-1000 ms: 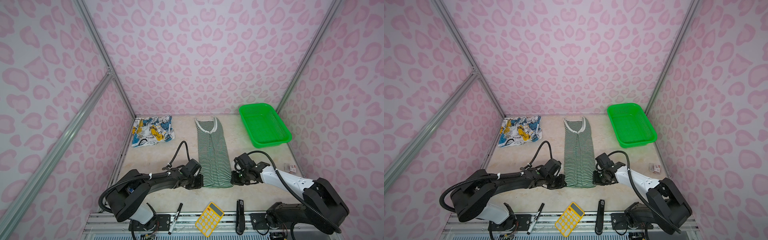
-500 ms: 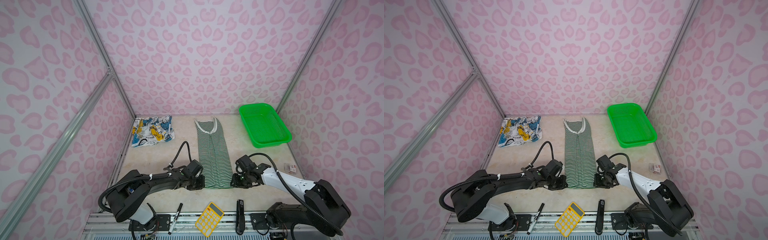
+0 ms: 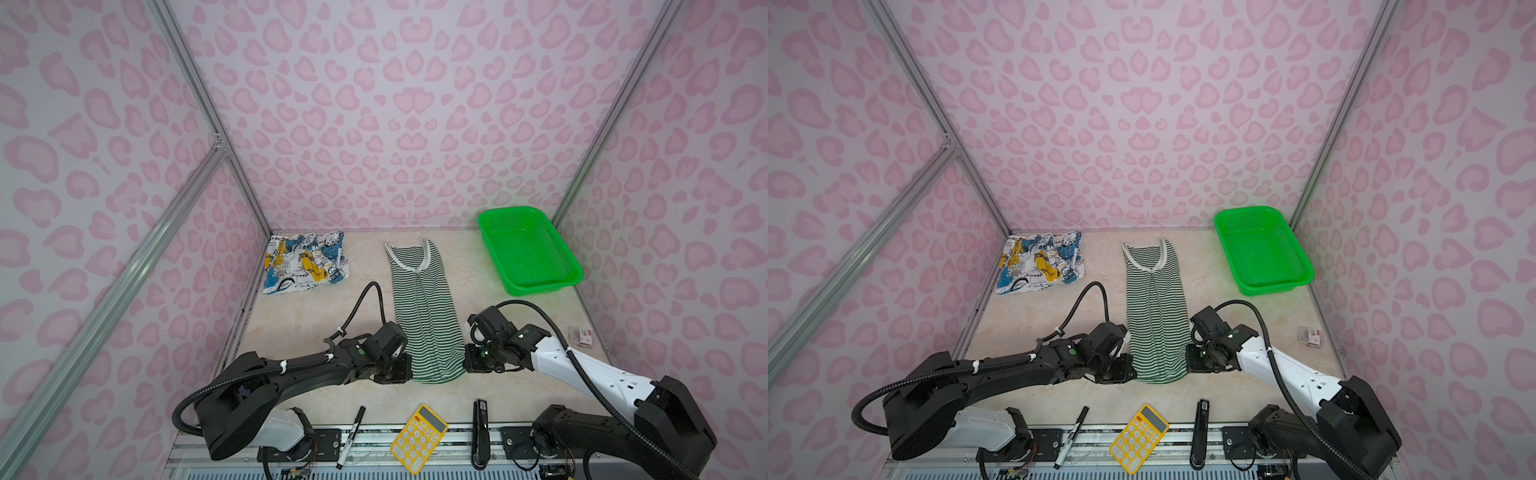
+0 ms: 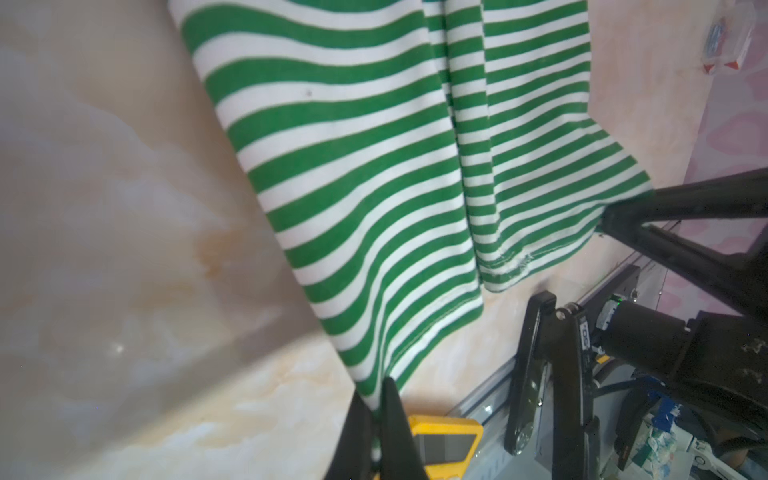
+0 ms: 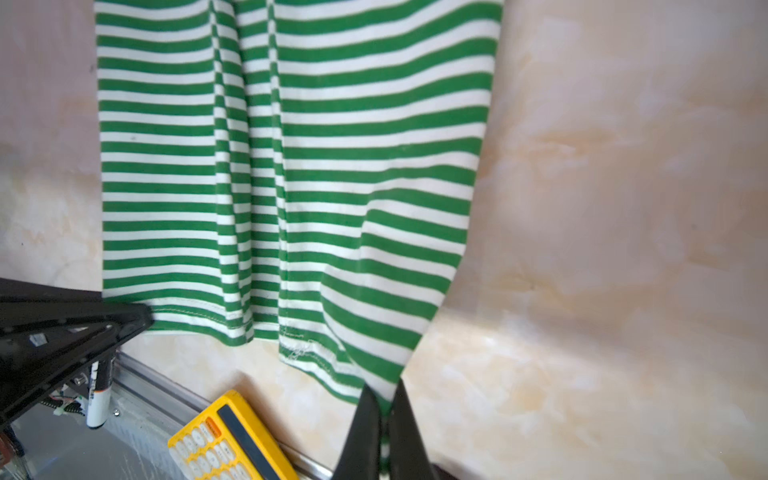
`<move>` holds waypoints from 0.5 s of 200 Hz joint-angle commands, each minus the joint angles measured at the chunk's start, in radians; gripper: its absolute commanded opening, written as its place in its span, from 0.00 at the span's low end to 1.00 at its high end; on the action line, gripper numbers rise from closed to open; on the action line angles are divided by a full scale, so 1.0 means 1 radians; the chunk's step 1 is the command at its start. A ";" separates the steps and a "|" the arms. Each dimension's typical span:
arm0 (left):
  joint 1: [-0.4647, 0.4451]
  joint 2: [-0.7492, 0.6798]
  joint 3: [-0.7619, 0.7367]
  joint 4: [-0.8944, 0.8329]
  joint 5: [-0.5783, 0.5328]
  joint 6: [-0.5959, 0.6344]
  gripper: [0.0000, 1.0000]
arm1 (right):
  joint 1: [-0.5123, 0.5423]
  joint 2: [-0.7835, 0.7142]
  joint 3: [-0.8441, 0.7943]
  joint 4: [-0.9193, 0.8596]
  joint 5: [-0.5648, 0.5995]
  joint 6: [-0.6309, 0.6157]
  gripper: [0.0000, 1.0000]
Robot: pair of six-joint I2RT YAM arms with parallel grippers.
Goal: Fold and stack the mixed laundry pile
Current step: 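Lift the hem with both grippers and fold it toward the neckline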
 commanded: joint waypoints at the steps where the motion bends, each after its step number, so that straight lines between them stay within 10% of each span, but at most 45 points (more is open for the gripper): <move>1: -0.002 -0.044 0.058 -0.090 -0.056 -0.001 0.03 | 0.004 -0.045 0.056 -0.087 0.050 -0.010 0.00; 100: 0.287 0.103 0.301 -0.123 0.014 0.216 0.03 | -0.210 0.355 0.483 -0.038 -0.066 -0.252 0.00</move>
